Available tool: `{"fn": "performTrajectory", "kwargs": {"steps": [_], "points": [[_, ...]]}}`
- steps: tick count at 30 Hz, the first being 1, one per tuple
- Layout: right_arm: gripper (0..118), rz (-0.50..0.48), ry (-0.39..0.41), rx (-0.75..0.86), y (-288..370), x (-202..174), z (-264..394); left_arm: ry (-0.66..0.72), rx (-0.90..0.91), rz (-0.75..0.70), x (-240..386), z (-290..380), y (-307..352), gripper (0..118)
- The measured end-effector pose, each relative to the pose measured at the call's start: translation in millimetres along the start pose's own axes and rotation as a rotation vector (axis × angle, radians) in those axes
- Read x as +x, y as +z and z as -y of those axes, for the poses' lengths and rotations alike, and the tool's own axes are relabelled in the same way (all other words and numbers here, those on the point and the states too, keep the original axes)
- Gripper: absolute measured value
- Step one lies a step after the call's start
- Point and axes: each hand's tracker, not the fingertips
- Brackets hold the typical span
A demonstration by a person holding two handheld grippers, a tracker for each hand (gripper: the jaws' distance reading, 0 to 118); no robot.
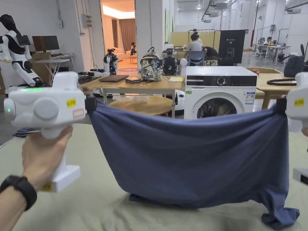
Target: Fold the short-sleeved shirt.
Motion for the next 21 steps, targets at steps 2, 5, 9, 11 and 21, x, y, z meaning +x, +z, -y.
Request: {"fn": "performTrajectory", "kwargs": {"steps": [2, 5, 9, 11, 21], "points": [[1, -0.032, -0.020, -0.022, 8.9, 10.0, 32.8, 0.040, -0.011, 0.044, -3.0, 32.0, 15.7, 0], [1, -0.042, -0.027, -0.028, 49.8, 23.3, 96.2, 0.053, -0.004, 0.061, -3.3, 83.9, 61.2, 0], [1, -0.080, -0.129, -0.093, 109.2, 46.4, 182.3, 0.132, -0.069, 0.095, -8.9, 158.0, 114.3, 0], [1, -0.058, -0.136, -0.102, 142.1, 50.2, 229.7, 0.174, -0.106, 0.088, -10.6, 197.0, 147.6, 0], [1, 0.020, -0.269, -0.357, 260.5, 58.3, 394.7, 0.290, -0.363, -0.028, -21.4, 338.4, 270.4, 0]]}}
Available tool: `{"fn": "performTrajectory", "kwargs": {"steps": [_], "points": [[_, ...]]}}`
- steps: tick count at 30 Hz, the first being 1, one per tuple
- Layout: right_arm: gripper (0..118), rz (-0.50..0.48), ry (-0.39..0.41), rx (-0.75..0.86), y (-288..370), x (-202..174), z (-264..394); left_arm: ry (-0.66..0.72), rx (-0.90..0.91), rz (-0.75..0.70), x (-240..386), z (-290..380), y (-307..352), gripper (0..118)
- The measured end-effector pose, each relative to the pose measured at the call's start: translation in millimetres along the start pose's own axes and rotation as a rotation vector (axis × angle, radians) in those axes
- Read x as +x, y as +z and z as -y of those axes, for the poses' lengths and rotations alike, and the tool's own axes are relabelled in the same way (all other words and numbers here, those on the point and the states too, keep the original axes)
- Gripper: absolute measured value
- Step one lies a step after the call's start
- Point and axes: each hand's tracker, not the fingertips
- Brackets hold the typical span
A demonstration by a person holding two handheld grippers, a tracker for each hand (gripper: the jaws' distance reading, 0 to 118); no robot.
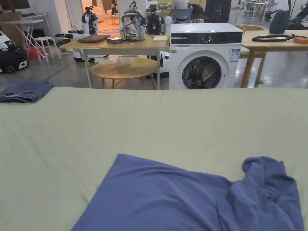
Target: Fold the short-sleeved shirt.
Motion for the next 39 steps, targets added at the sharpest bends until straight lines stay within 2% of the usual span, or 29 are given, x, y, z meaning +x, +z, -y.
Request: {"fn": "performTrajectory", "kwargs": {"steps": [3, 5, 7, 9, 10, 12, 17, 19, 20, 21, 22, 23, 24, 29, 32, 33, 34, 36, 39], "points": [[2, 0.021, 0.003, -0.019, 4.7, -8.0, 14.0, 0.005, -0.031, -0.017, -18.0, 23.8, -7.8, 0], [7, 0.032, 0.021, -0.017, 0.3, -10.1, 18.1, 0.003, -0.037, -0.016, -23.8, 31.0, -14.3, 0], [15, 0.091, 0.086, -0.037, -6.8, -9.2, 21.5, -0.029, -0.076, -0.022, -15.4, 24.6, -21.2, 6], [62, 0.140, 0.136, -0.027, -5.7, -9.5, 22.1, -0.059, -0.050, -0.049, -11.4, 22.4, -21.5, 42], [65, 0.130, 0.153, -0.020, 0.2, -8.3, 17.9, -0.079, -0.023, -0.042, -7.5, 19.1, -18.8, 43], [65, 0.121, 0.164, 0.006, 10.6, -11.9, 7.4, -0.129, 0.036, -0.042, 18.5, 4.7, -6.8, 47], [65, 0.048, 0.191, 0.195, 44.8, -35.1, -38.2, -0.315, 0.229, 0.035, 75.3, -35.5, 15.7, 47], [62, -0.002, 0.199, 0.257, 52.2, -41.0, -51.0, -0.345, 0.277, 0.084, 102.6, -51.2, 20.4, 47], [54, -0.015, 0.200, 0.269, 53.0, -45.7, -56.4, -0.347, 0.283, 0.124, 114.6, -56.1, 19.2, 46], [30, -0.023, 0.201, 0.275, 53.0, -48.0, -59.2, -0.350, 0.279, 0.146, 120.5, -57.9, 17.6, 37], [12, -0.023, 0.200, 0.277, 50.9, -47.8, -58.7, -0.354, 0.280, 0.174, 127.6, -59.0, 15.0, 21], [3, -0.019, 0.200, 0.282, 47.4, -50.1, -58.5, -0.355, 0.269, 0.194, 130.9, -59.9, 9.6, 2], [0, -0.015, 0.203, 0.285, 44.2, -51.4, -58.4, -0.359, 0.262, 0.192, 136.5, -60.9, 4.8, 0], [0, -0.026, 0.217, 0.244, 33.1, -47.0, -53.9, -0.362, 0.204, 0.235, 148.6, -72.1, -26.2, 0], [0, -0.029, 0.213, 0.230, 31.3, -43.1, -54.5, -0.393, 0.077, 0.223, 151.6, -106.3, -78.9, 0], [0, -0.030, 0.210, 0.226, 30.2, -40.2, -54.5, -0.400, 0.025, 0.214, 152.6, -121.9, -105.6, 24], [0, -0.034, 0.203, 0.223, 29.3, -36.8, -55.9, -0.389, -0.050, 0.213, 151.3, -136.8, -134.5, 40], [0, -0.043, 0.179, 0.206, 24.8, -28.7, -57.4, -0.309, -0.190, 0.231, 142.9, -165.9, -200.5, 41], [0, -0.034, 0.139, 0.181, 20.5, -14.9, -59.0, -0.228, -0.242, 0.149, 143.3, -192.3, -286.2, 41]]}}
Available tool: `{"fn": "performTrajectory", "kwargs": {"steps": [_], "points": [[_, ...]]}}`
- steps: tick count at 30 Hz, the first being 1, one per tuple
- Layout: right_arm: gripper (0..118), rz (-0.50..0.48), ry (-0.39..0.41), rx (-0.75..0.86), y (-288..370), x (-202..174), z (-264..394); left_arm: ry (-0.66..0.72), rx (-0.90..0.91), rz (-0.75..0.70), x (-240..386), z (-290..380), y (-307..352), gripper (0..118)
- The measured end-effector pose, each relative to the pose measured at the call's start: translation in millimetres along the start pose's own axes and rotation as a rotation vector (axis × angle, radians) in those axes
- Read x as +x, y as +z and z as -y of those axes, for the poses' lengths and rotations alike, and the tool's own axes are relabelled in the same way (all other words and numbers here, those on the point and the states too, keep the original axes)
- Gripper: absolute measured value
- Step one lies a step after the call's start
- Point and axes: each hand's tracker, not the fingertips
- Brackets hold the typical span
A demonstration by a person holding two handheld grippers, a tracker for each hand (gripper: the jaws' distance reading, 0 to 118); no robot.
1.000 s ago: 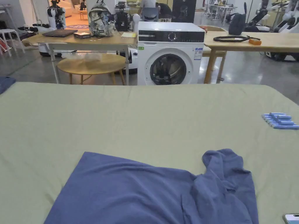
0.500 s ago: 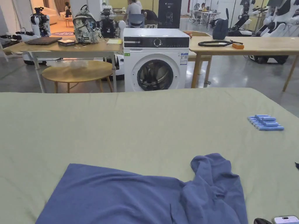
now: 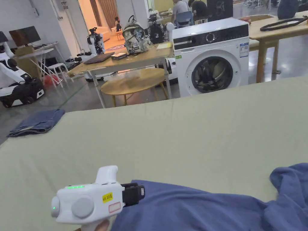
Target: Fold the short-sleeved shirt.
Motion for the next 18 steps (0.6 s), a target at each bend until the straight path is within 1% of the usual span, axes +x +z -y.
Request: {"fn": "performTrajectory", "kwargs": {"steps": [1, 5, 7, 8, 9, 10, 11, 12, 13, 14, 15, 16, 17, 18], "points": [[0, 0.003, -0.010, -0.011, -1.3, 5.2, 0.8, -0.015, -0.016, -0.051, -5.6, -10.2, -21.7, 41], [0, 0.054, -0.027, -0.051, -7.6, 21.3, 1.0, -0.017, -0.049, -0.097, -18.3, -29.7, -87.0, 41], [0, 0.073, -0.029, -0.067, -12.1, 27.9, -0.5, 0.006, -0.132, -0.103, -19.7, -28.6, -112.9, 41], [0, 0.077, -0.031, -0.076, -15.1, 30.9, -1.7, -0.005, -0.170, -0.122, -22.8, -25.2, -121.0, 41], [0, 0.081, -0.032, -0.084, -18.7, 33.7, -3.6, -0.040, -0.117, -0.140, -16.7, -24.3, -115.2, 35], [0, 0.081, -0.034, -0.088, -22.0, 35.9, -5.7, -0.067, -0.101, -0.146, -11.5, -25.5, -111.4, 16], [0, 0.077, -0.040, -0.091, -27.0, 35.8, -11.1, -0.093, -0.119, -0.095, -7.3, -25.9, -112.9, 0], [0, 0.071, -0.045, -0.097, -33.6, 37.1, -16.5, -0.111, -0.129, -0.083, -5.3, -26.2, -117.5, 0], [0, 0.065, -0.050, -0.105, -42.4, 38.2, -22.9, -0.154, -0.138, -0.154, -4.2, -26.6, -119.6, 0], [0, 0.058, -0.050, -0.116, -55.2, 39.3, -32.6, -0.156, -0.152, -0.153, -4.4, -27.5, -122.9, 0], [16, 0.061, -0.051, -0.142, -69.7, 41.1, -42.7, -0.134, -0.153, -0.145, -9.0, -30.9, -123.2, 0], [45, 0.076, -0.063, -0.155, -85.0, 43.4, -51.4, -0.114, -0.158, -0.137, -12.3, -28.3, -125.4, 0], [69, 0.102, -0.087, -0.174, -104.7, 47.7, -59.9, -0.079, -0.157, -0.123, -15.8, -29.1, -124.9, 0], [70, 0.124, -0.116, -0.209, -125.8, 52.8, -67.9, -0.075, -0.156, -0.121, -16.7, -29.4, -124.8, 0]]}}
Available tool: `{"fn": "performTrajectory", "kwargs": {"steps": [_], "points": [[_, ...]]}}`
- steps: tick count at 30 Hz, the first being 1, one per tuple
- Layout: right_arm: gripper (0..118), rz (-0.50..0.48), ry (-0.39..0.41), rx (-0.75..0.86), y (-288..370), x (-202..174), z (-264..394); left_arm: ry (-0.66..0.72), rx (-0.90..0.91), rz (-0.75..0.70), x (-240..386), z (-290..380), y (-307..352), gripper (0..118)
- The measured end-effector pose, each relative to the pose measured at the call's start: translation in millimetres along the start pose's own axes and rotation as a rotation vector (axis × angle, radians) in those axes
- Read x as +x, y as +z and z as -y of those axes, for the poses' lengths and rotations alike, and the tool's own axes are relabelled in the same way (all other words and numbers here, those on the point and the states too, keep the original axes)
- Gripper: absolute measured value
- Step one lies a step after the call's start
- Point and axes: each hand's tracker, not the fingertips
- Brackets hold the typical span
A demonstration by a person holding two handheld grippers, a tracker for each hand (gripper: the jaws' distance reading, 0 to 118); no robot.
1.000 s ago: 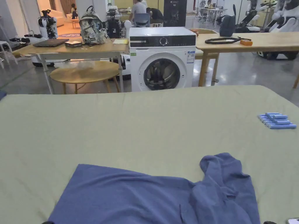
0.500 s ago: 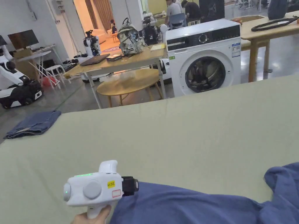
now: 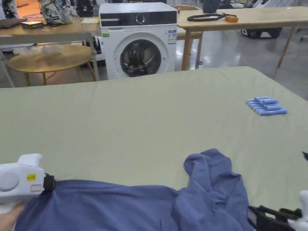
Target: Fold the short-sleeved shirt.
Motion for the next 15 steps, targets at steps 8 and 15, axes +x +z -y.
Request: {"fn": "performTrajectory", "kwargs": {"steps": [8, 15], "points": [[34, 0.108, -0.065, -0.149, -103.4, 8.8, -23.9, -0.062, 0.006, -0.043, 11.7, 4.7, 3.3, 0], [0, 0.074, -0.023, -0.084, -58.2, -2.1, -45.7, 0.028, 0.158, 0.035, -3.1, 1.7, 59.5, 0]]}}
